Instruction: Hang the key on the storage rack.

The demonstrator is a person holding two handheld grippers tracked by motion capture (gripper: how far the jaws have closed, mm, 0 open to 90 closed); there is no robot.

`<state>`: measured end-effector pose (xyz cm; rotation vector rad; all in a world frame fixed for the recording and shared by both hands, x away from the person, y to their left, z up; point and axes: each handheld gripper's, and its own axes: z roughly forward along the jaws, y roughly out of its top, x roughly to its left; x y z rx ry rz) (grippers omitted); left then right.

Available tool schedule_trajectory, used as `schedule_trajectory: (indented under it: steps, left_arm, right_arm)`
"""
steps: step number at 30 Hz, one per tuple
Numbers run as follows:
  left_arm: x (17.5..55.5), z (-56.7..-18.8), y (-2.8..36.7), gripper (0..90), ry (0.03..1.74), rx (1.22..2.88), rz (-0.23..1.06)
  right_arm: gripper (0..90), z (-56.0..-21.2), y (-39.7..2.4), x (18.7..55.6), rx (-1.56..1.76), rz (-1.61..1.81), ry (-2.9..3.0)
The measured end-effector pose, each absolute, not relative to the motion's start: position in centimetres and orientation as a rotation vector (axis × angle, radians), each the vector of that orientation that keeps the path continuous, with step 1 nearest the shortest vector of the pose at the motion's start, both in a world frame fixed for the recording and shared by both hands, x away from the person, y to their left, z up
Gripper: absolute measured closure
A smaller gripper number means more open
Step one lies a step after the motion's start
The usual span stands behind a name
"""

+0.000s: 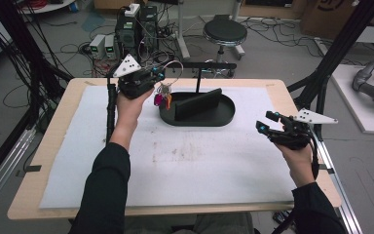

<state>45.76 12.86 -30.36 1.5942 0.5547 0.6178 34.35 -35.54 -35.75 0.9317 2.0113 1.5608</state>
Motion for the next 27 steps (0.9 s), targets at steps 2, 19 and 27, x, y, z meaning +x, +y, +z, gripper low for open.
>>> schedule_trajectory:
  steps: [2, 19, 27]
  left_arm:
    - [46.3, -30.8, 12.8, 86.4, 0.572, 1.597, 0.615]
    - [48.3, -33.2, 12.7, 86.3, 0.681, 1.624, 0.588]
    - [48.6, -34.1, 12.9, 86.3, 0.713, 1.611, 0.571]
  right_arm:
    - [35.9, -35.8, -35.6, 34.4, 0.933, 1.56, 2.011]
    - [36.0, -35.8, -35.5, 34.5, 0.939, 1.559, 2.013]
    - [36.0, -35.8, -35.6, 34.4, 0.942, 1.558, 2.013]
